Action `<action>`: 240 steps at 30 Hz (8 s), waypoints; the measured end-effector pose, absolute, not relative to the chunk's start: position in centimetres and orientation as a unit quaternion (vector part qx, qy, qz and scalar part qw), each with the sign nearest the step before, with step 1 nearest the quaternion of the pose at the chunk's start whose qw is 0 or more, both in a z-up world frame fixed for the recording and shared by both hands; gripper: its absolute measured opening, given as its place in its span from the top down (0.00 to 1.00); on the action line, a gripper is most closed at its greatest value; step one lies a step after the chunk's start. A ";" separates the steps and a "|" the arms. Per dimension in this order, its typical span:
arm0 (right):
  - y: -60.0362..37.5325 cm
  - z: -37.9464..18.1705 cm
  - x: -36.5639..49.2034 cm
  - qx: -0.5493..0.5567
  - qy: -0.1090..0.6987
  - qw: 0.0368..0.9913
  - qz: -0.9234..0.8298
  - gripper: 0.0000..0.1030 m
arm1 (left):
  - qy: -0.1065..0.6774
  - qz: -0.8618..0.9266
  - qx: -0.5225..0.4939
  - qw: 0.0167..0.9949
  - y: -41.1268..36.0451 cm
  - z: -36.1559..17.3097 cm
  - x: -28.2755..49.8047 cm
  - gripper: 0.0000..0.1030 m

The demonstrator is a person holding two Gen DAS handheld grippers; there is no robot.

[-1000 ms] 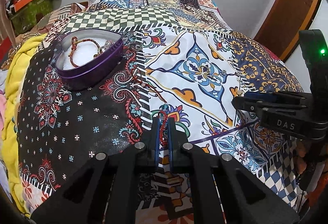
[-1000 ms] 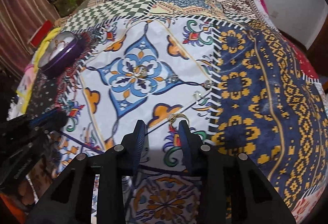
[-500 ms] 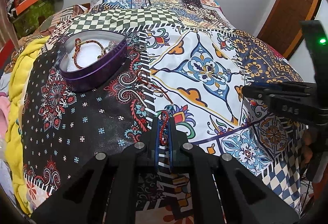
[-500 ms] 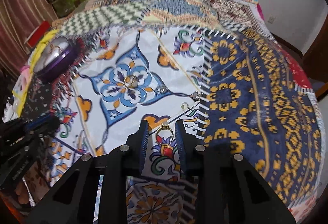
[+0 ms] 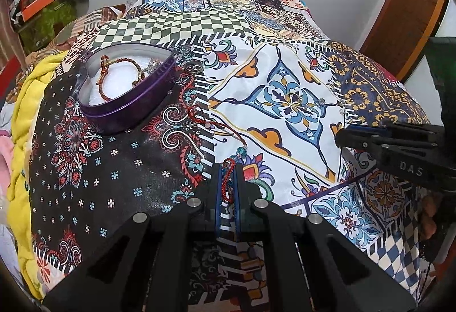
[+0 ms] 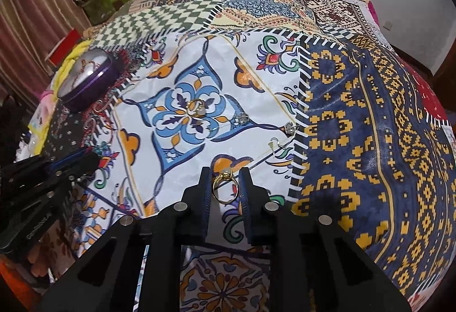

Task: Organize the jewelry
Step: 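Grasp the gold ring with the right tool while the left tool grasps a thin red bracelet, then drop the gold ring into the tin with the right tool while the left carries the bracelet, then open the left tool to drop the thin red bracelet into the tin, then move the right tool back over the quilt toward the remaining earrings, then grasp a small silver earring with the right tool while the left tool grasps a gold earring, then carry both earrings over the purple tin and open both tools to drop them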

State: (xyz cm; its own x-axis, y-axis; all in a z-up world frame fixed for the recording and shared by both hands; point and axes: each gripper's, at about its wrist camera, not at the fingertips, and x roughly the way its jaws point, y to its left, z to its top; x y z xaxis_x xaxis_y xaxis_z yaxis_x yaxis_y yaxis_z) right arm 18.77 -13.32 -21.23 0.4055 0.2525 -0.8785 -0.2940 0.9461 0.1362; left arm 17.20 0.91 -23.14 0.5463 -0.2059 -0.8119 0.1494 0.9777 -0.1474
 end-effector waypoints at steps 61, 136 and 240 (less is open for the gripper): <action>1.4 -11.8 24.5 -0.035 0.393 0.865 0.310 0.83 | 0.346 -0.014 -0.092 0.933 11.8 -13.5 21.9 0.95; -18.9 -13.5 20.6 -0.028 0.449 0.882 0.142 0.65 | 0.419 -0.114 -0.014 0.901 -1.1 -14.5 19.1 0.61; -21.1 -14.8 23.2 0.006 0.440 0.881 0.175 0.91 | 0.507 -0.137 -0.008 0.851 -6.1 -23.8 27.6 0.92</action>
State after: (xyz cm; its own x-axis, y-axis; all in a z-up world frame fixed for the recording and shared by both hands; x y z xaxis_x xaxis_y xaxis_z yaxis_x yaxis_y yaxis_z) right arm 23.17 -21.15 -14.82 0.5509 0.3130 -0.7737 -0.3031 0.9388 0.1640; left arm 27.57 -6.09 -23.83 0.4495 -0.2406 -0.8602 0.2246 0.9625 -0.1519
